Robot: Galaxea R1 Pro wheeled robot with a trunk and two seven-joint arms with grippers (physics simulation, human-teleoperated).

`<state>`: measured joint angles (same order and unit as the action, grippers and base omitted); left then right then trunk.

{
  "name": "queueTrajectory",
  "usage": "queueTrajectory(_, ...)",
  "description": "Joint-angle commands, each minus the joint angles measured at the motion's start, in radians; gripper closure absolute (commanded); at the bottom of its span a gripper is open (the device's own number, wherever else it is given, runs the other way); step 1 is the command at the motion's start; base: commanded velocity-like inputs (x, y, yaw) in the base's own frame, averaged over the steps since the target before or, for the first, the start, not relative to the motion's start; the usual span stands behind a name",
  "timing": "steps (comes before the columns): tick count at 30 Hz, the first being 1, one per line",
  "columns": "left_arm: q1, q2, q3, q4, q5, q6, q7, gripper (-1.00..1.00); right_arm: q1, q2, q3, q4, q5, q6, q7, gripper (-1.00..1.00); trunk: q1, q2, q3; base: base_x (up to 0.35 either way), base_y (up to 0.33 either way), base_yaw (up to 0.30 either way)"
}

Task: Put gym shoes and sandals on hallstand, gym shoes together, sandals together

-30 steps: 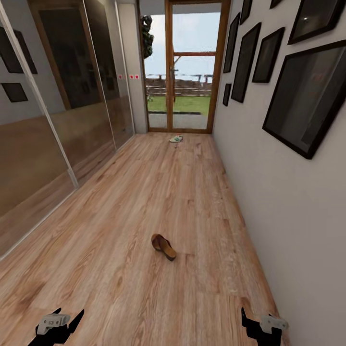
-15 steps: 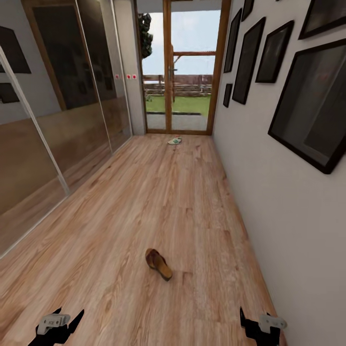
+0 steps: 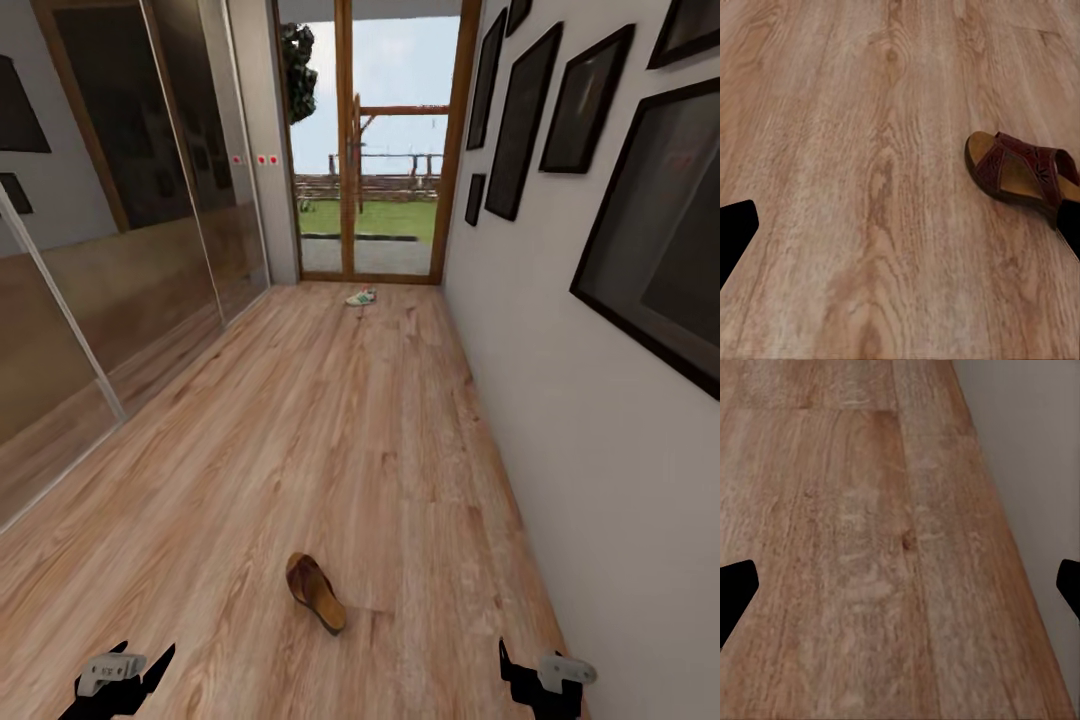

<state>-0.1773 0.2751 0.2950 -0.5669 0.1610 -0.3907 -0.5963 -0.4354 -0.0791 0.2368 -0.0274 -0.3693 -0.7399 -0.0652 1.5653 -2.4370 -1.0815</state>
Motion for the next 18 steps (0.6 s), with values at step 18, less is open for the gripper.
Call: queueTrajectory(18, -0.001, 0.001, 0.003, 0.001, 0.008, 0.001, -0.01, -1.0, 0.0, -0.001, 0.009, 0.0, -0.002, -0.001, -0.007, -1.0, 0.0, 0.0, -0.001, 0.264, -0.147, 0.115)
